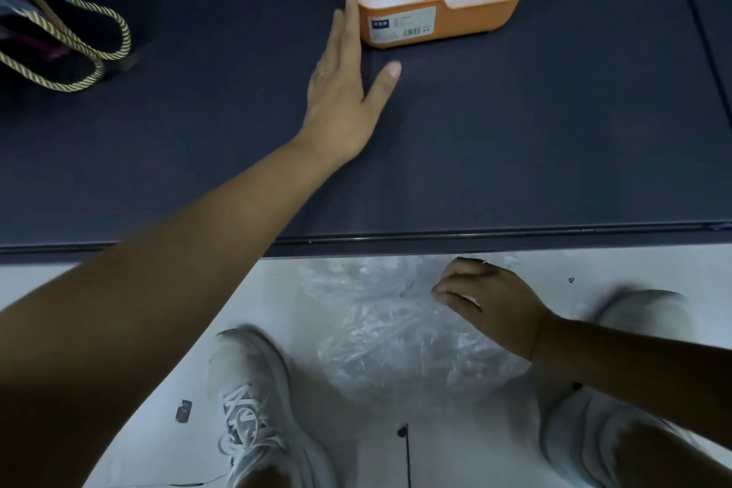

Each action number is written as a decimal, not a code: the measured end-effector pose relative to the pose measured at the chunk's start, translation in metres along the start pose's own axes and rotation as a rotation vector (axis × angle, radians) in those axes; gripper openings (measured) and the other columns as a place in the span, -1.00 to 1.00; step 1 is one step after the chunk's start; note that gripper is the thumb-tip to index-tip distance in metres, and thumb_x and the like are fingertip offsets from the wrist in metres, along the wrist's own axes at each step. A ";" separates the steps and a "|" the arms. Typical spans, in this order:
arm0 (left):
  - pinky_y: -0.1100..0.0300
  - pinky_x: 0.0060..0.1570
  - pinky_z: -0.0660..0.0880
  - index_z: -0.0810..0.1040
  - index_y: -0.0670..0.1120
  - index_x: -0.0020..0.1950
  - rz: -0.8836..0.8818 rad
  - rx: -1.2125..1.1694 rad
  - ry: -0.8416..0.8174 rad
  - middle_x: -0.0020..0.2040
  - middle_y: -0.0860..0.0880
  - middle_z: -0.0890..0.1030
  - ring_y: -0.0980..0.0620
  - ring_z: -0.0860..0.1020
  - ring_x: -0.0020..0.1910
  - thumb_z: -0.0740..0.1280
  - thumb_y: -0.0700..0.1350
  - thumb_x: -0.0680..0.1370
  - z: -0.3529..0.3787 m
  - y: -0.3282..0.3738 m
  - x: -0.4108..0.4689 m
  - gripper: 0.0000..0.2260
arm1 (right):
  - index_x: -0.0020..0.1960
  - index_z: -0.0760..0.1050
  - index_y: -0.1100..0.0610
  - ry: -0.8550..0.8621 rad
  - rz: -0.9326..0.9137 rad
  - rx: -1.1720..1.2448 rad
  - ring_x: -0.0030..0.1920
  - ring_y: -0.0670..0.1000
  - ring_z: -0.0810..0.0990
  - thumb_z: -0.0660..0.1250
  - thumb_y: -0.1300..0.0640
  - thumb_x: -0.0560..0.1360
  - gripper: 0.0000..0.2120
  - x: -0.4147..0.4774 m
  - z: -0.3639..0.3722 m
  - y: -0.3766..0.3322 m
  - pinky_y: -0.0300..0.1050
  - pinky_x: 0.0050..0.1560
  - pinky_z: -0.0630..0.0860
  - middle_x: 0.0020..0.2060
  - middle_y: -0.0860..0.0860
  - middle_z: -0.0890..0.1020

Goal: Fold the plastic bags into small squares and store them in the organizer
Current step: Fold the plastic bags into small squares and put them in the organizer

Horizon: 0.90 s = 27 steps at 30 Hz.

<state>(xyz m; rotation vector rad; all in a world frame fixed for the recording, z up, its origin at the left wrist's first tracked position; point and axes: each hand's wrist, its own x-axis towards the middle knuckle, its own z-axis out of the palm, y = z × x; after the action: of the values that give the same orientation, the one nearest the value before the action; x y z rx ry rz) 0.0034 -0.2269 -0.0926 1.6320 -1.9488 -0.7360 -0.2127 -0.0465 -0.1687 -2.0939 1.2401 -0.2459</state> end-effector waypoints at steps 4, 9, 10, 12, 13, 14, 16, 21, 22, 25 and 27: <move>0.08 0.54 -0.19 0.04 -0.06 0.61 -0.094 0.214 -0.110 0.62 -0.07 -0.03 0.01 -0.09 0.59 0.05 0.16 0.68 -0.001 -0.015 -0.028 -0.43 | -0.09 0.62 -0.01 0.129 0.070 0.207 -0.19 -0.30 0.52 0.12 -0.12 0.55 -0.67 -0.015 -0.047 -0.051 -0.52 -0.10 0.38 -0.24 -0.27 0.56; 0.27 0.50 -0.09 0.38 0.03 0.49 -0.183 -0.036 -0.175 0.57 0.08 0.21 0.19 0.06 0.55 0.01 0.17 0.65 -0.018 0.004 -0.054 -0.53 | -0.36 0.43 0.14 0.401 0.204 0.557 -0.48 -0.18 0.30 0.33 0.01 0.55 -0.64 0.012 -0.116 -0.062 -0.40 -0.42 0.28 -0.53 -0.04 0.35; 0.40 0.43 0.00 0.43 0.06 0.46 -0.204 -0.158 -0.222 0.51 0.15 0.30 0.29 0.15 0.49 0.00 0.22 0.62 -0.022 0.015 -0.062 -0.50 | -0.35 0.47 0.14 0.407 0.232 0.626 -0.48 -0.18 0.33 0.33 0.08 0.53 -0.70 0.020 -0.126 -0.058 -0.42 -0.41 0.30 -0.54 -0.09 0.39; 0.58 0.23 0.21 0.53 0.08 0.35 -0.233 -0.388 -0.340 0.35 0.23 0.49 0.42 0.38 0.30 0.02 0.27 0.55 -0.029 0.038 -0.077 -0.48 | -0.23 0.57 0.14 0.374 0.266 0.716 -0.44 -0.21 0.46 0.35 0.18 0.50 -0.87 0.031 -0.139 -0.051 -0.44 -0.36 0.39 -0.47 -0.13 0.55; 0.53 0.17 0.35 0.58 0.05 0.28 -0.250 -0.491 -0.398 0.25 0.19 0.59 0.37 0.50 0.20 0.08 0.25 0.54 -0.029 0.046 -0.084 -0.51 | -0.18 0.59 0.14 0.347 0.270 0.762 -0.41 -0.23 0.51 0.36 0.20 0.48 -0.92 0.033 -0.142 -0.048 -0.44 -0.34 0.42 -0.42 -0.13 0.60; 0.41 0.09 0.48 0.63 0.01 0.19 -0.265 -0.577 -0.440 0.12 0.13 0.66 0.26 0.60 0.09 0.16 0.20 0.52 -0.027 0.052 -0.089 -0.57 | -0.15 0.59 0.15 0.326 0.270 0.808 -0.37 -0.22 0.54 0.37 0.18 0.46 -0.95 0.035 -0.145 -0.047 -0.42 -0.30 0.45 -0.38 -0.12 0.63; 0.30 -0.21 0.51 0.65 -0.07 -0.05 -0.265 -0.628 -0.453 -0.21 0.07 0.66 0.15 0.60 -0.26 0.31 0.11 0.47 -0.022 0.055 -0.095 -0.71 | -0.14 0.61 0.13 0.318 0.273 0.847 -0.26 -0.15 0.58 0.39 0.08 0.38 -0.87 0.036 -0.146 -0.046 -0.37 -0.21 0.52 -0.30 -0.05 0.65; 0.42 -0.48 0.30 0.57 -0.15 -0.27 -0.263 -0.556 -0.243 -0.50 0.09 0.44 0.23 0.32 -0.54 0.35 -0.02 0.51 -0.025 0.049 -0.092 -0.75 | -0.05 0.61 0.18 0.319 0.273 0.728 -0.21 -0.02 0.53 0.36 -0.05 0.35 -0.67 0.030 -0.147 -0.042 -0.29 -0.16 0.50 -0.16 0.26 0.62; 0.43 -0.48 0.28 0.58 -0.16 -0.26 -0.262 -0.542 -0.197 -0.52 0.11 0.41 0.22 0.29 -0.54 0.34 -0.01 0.51 -0.028 0.047 -0.090 -0.74 | -0.04 0.61 0.20 0.296 0.272 0.711 -0.23 0.00 0.53 0.38 -0.05 0.34 -0.66 0.027 -0.145 -0.042 -0.21 -0.17 0.50 -0.17 0.27 0.62; 0.42 -0.50 0.23 0.57 -0.15 -0.24 -0.269 -0.513 -0.124 -0.58 0.15 0.32 0.20 0.22 -0.57 0.34 -0.05 0.54 -0.032 0.042 -0.087 -0.77 | -0.04 0.60 0.14 0.207 0.287 0.653 -0.28 0.09 0.55 0.42 -0.09 0.30 -0.65 0.021 -0.137 -0.040 0.06 -0.22 0.53 -0.24 0.21 0.64; 0.41 -0.52 0.20 0.58 -0.14 -0.24 -0.270 -0.529 -0.093 -0.58 0.15 0.28 0.19 0.19 -0.57 0.34 -0.02 0.53 -0.034 0.040 -0.086 -0.77 | -0.04 0.61 0.13 0.203 0.311 0.652 -0.34 0.08 0.55 0.41 -0.21 0.33 -0.58 0.021 -0.136 -0.037 -0.01 -0.29 0.53 -0.32 0.15 0.63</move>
<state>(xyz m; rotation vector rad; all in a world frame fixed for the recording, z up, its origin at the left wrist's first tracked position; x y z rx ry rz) 0.0117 -0.1402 -0.0432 1.5496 -1.4269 -1.3223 -0.2408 -0.1146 -0.0469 -1.3279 1.3534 -0.6364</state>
